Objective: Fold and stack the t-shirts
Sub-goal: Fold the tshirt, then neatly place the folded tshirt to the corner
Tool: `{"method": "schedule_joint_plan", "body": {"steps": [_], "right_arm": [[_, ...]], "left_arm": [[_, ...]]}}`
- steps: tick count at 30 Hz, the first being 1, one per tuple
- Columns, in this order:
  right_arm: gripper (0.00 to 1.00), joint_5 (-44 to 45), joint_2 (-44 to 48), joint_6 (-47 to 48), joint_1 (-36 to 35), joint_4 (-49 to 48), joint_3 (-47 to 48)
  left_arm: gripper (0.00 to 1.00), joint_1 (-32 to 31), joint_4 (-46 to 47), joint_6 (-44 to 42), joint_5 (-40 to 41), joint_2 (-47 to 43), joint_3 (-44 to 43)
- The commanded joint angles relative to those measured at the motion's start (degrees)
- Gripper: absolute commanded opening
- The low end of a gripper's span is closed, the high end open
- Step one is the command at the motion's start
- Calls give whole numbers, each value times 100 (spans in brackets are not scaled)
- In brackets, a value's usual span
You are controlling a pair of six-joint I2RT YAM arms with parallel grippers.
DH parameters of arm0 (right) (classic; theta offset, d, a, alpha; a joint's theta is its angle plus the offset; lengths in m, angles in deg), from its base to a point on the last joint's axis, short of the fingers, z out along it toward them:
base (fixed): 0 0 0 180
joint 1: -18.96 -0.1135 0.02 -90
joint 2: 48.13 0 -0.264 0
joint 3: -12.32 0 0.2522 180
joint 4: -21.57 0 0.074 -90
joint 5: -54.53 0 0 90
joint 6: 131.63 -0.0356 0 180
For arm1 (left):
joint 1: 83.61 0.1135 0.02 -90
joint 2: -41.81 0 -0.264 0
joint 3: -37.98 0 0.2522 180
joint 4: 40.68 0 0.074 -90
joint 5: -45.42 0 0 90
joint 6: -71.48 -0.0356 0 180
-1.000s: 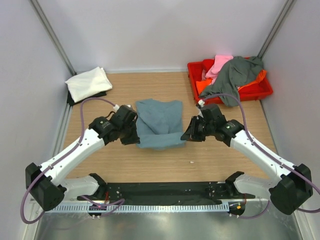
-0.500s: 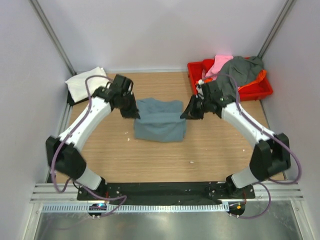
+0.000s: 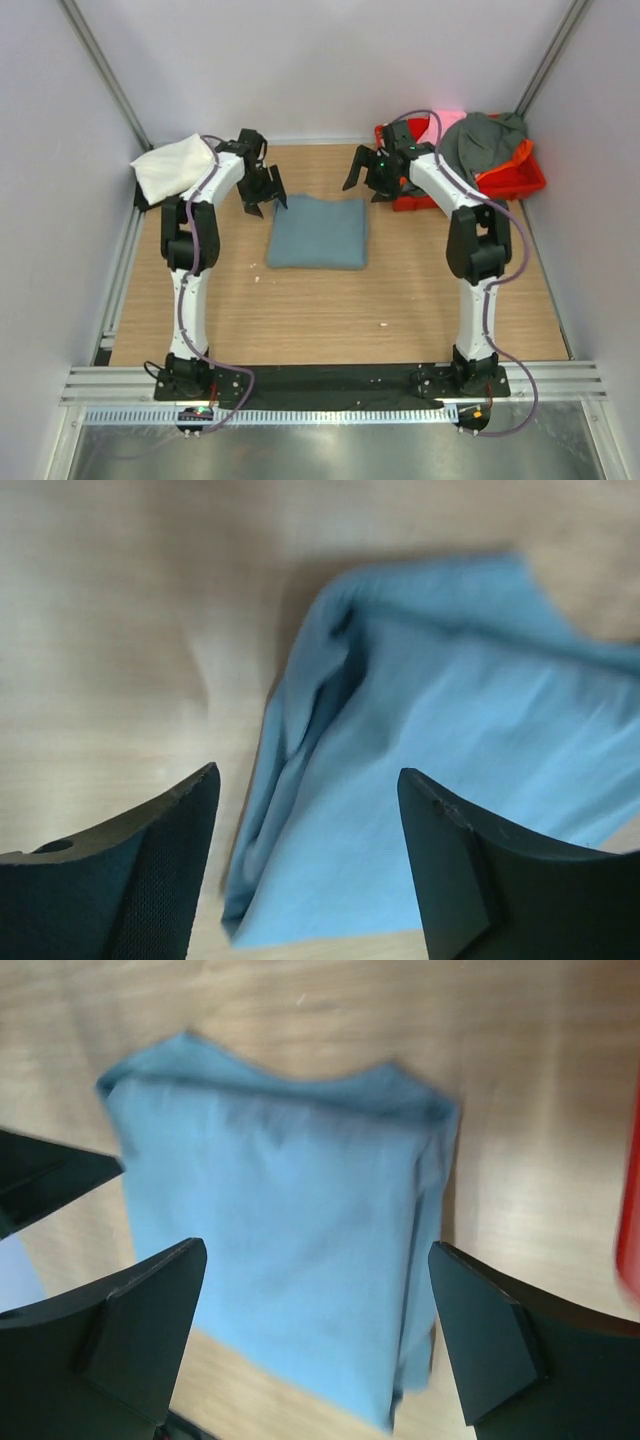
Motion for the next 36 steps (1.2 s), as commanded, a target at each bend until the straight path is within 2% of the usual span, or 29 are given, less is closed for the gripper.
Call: {"method": "schedule_joint_plan", "body": {"steps": [1, 5, 8, 11, 14, 18, 23, 29, 32, 35, 36], "right_arm": [[100, 377, 1645, 200, -104, -77, -728], [100, 377, 2631, 174, -113, -366, -2039], [100, 193, 3587, 25, -113, -867, -3305], [100, -36, 4378, -64, -183, -1254, -4308], [100, -264, 4899, -2, -245, -1386, -5046], [100, -537, 5733, 24, -280, -1571, -5803], [100, -520, 6271, 217, -280, -1325, -6550], [100, -731, 6965, 104, -289, -1369, -7350], [100, -994, 7168, -151, -280, -1815, -7737], [100, -1240, 7326, -397, -306, -2351, -8123], [100, -1258, 7353, -450, -306, -2484, -8316]], "left_arm": [[74, -102, 1021, -58, -3, -1749, 1096], [75, -67, 1073, -339, 314, -2339, 1977], [76, 12, 1837, -453, -9, -2735, 2978], [76, 12, 2470, -577, -317, -2710, 3463], [76, 82, 2866, -647, -607, -2271, 3509], [76, 179, 3542, -332, -1240, -1735, 3527], [74, 179, 3605, -164, -987, -1313, 3579], [62, 100, 4079, 257, -1215, -1206, 4220], [55, -67, 4360, 547, -1277, -1180, 4475], [52, -348, 4553, 714, -1250, -1224, 4669], [45, -409, 4616, 837, -1268, -1215, 4722]]}}
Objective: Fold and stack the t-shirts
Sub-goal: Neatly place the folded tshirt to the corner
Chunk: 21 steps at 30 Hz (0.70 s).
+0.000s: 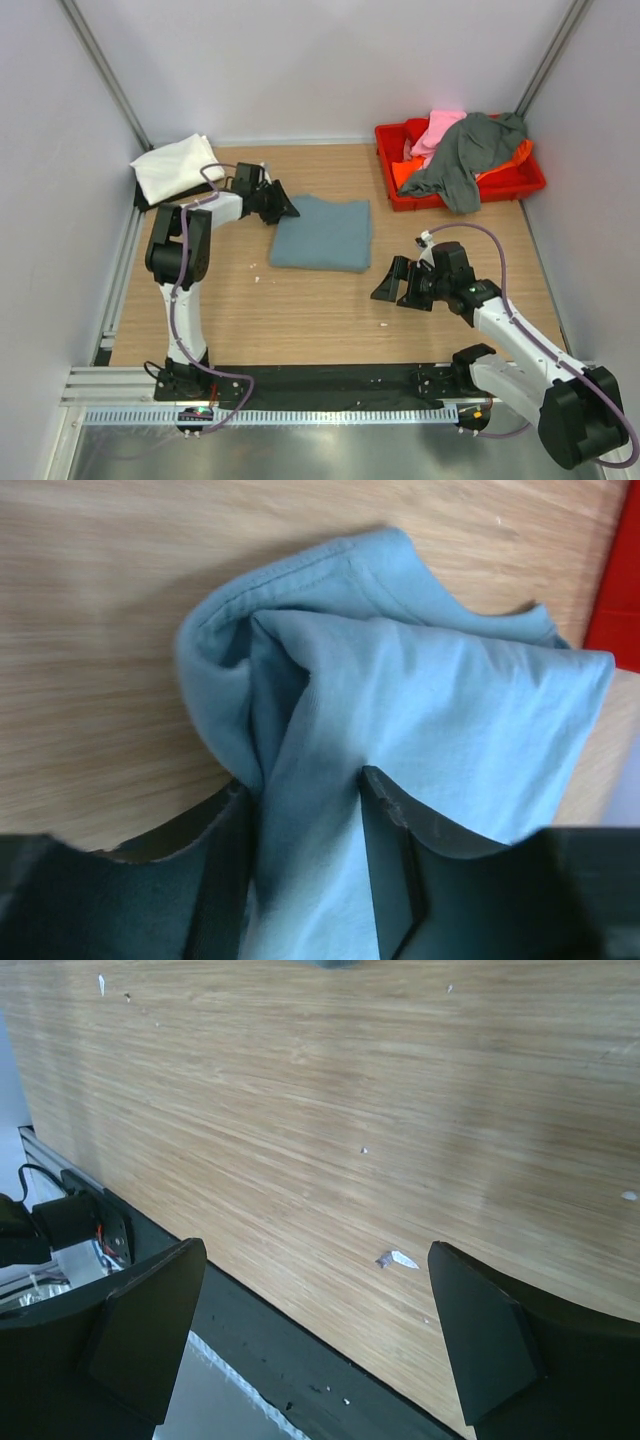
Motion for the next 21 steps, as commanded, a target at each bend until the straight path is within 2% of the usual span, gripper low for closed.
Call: {"method": "schedule_joint_plan", "body": {"steps": [1, 2, 3, 4, 7, 8, 11, 15, 21], "right_arm": [[100, -329, 234, -286, -49, -909, -346], [100, -347, 252, -339, -49, -1162, -451], [100, -390, 322, -400, -57, -1348, -705], [100, -434, 357, -601, -66, -1550, -847], [100, -549, 594, -1145, -136, -2586, -1462], [100, -479, 691, -1270, -171, -3093, -1620], [100, -172, 1156, -1665, -408, -3816, -2183], [100, 592, 1535, -1640, -760, -3968, -2535], [100, 769, 1158, -1587, -822, -4118, -2553]], "left_arm": [[39, -471, -97, 335, 4, 265, 484], [33, -506, 104, 405, -48, 282, 554], [10, -524, 159, 502, -179, 282, 563], [0, -533, 176, 529, -216, 230, 555], [0, -498, 11, 407, -94, -164, 327], [0, -481, -373, 319, -6, -253, 187], [0, -349, -1462, -6, 381, -499, -700], [0, -68, -2441, -288, 759, -491, -1782], [0, 565, -3197, -244, 690, -88, -3134]]}}
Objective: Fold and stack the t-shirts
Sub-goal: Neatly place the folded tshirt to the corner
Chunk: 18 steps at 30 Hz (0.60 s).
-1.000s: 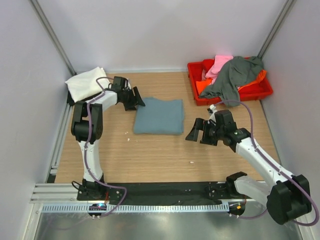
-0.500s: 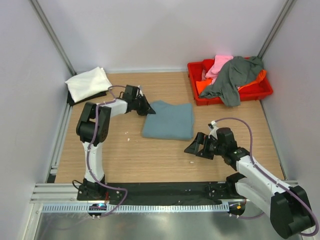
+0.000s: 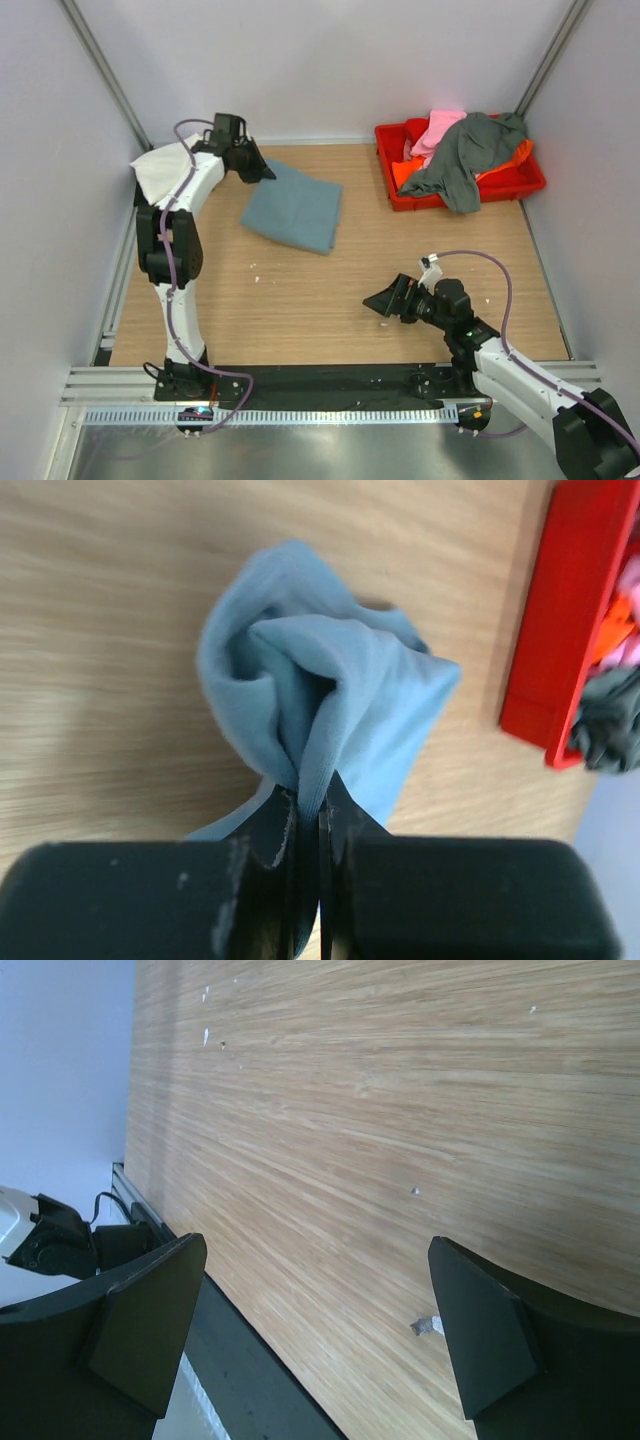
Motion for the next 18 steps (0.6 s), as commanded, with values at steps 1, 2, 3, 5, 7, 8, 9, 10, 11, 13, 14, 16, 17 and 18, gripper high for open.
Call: {"method": "schedule_joint_plan", "body": {"steps": [1, 2, 3, 5, 7, 8, 9, 10, 11, 13, 14, 16, 17, 18], "right_arm": [[100, 295, -254, -31, -37, -605, -77], [100, 278, -386, -40, -37, -693, -77], [100, 286, -413, -31, -29, -702, -77], [100, 313, -440, -40, -37, -729, -85], [100, 330, -413, -40, -37, -729, -103], [100, 339, -370, -49, -37, -720, -112], [100, 339, -352, -49, -46, -720, -121], [100, 339, -343, -49, -55, -711, -129], [100, 348, -334, -40, -46, -703, -129], [100, 348, -325, -40, -55, -702, -138], [100, 348, -334, -40, -46, -702, -147], [100, 339, -360, -31, -37, -711, -138], [100, 339, -378, -22, -46, -720, -138], [100, 330, -387, -31, -46, -729, -138]], "left_arm": [[0, 353, -976, -166, 88, 50, -845], [0, 388, -1136, -253, 167, 156, -1369], [0, 406, -1294, -306, 228, 331, -1627], [0, 503, -1716, -403, 264, 542, -2215], [0, 634, -1980, -412, 299, 805, -3015], [0, 670, -2059, -395, 273, 868, -3479], [0, 714, -2112, -386, 282, 947, -3719], [0, 792, -2174, -377, 290, 1035, -3895], [0, 837, -2148, -359, 282, 1062, -4028], [0, 977, -1930, -246, 195, 1045, -4230], [0, 1021, -1815, -219, 150, 1001, -4240], [0, 1196, -1648, -175, 158, 974, -4371], [0, 1241, -1621, -140, 159, 992, -4450], [0, 1302, -1595, -96, 150, 1026, -4555]]}}
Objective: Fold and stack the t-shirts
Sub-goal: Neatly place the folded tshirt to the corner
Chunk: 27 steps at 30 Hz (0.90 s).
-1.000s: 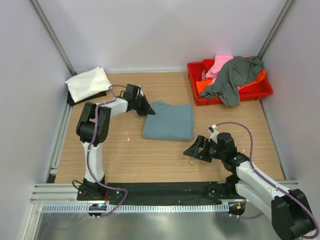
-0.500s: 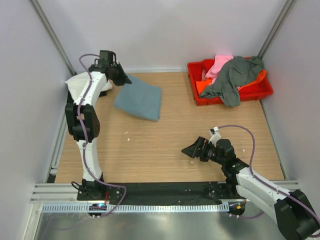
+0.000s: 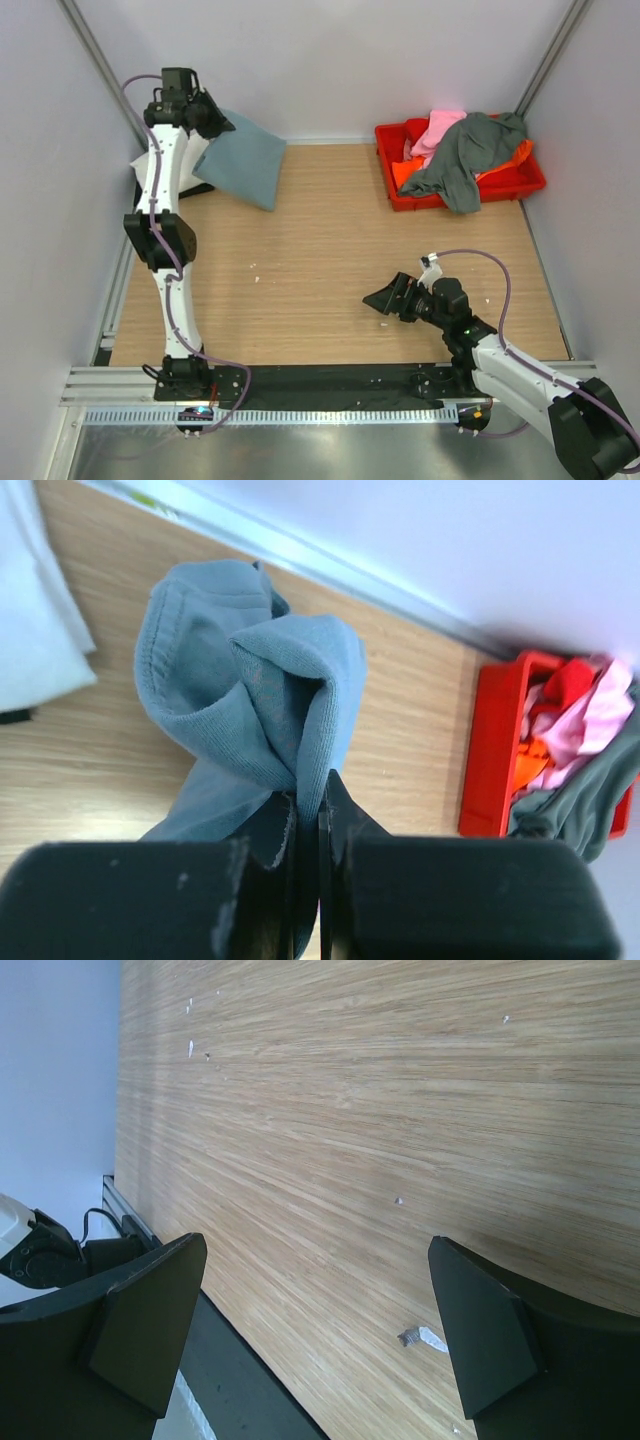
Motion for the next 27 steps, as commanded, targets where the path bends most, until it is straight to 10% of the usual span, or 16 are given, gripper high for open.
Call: {"method": "schedule_joint_plan", "body": {"steps": [1, 27], "right_arm": [[100, 103, -6, 4, -24, -379, -136], [100, 94, -218, -14, -33, -476, -110]], "left_arm": [[0, 310, 355, 206, -158, -81, -584], [0, 1110, 1560, 1006, 272, -90, -858]]}}
